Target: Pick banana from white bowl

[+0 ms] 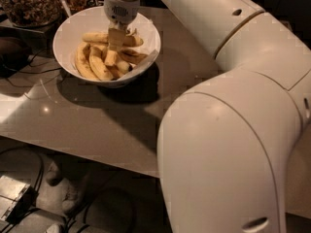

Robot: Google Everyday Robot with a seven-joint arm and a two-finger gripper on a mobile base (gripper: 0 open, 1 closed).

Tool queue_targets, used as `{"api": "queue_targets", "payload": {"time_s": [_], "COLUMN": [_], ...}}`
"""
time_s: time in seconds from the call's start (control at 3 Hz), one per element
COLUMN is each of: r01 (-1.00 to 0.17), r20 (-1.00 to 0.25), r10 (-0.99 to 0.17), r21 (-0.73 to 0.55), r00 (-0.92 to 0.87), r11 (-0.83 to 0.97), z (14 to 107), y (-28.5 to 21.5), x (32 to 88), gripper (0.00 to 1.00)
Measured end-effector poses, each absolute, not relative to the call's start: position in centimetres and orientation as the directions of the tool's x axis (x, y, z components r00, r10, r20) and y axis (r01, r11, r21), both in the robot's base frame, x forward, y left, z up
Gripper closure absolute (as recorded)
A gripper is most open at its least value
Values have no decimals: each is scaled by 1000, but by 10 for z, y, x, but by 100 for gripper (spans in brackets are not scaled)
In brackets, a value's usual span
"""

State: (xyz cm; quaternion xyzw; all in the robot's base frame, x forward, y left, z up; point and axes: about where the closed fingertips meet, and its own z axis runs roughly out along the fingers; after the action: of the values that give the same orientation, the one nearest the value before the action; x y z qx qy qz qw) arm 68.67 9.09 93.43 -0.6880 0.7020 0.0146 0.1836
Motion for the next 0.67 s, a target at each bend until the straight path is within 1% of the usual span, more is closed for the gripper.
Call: {"api": "queue_targets", "payload": {"time_s": [0.33, 0.67], "r01": [-968, -961], "r20": [-284, -329], "r10": [-958, -941], "r21": [-247, -276], "r00": [31, 78], "r11": [42, 16], "z": [939, 944], "y": [93, 90], "x": [676, 664], "gripper": [100, 100]}}
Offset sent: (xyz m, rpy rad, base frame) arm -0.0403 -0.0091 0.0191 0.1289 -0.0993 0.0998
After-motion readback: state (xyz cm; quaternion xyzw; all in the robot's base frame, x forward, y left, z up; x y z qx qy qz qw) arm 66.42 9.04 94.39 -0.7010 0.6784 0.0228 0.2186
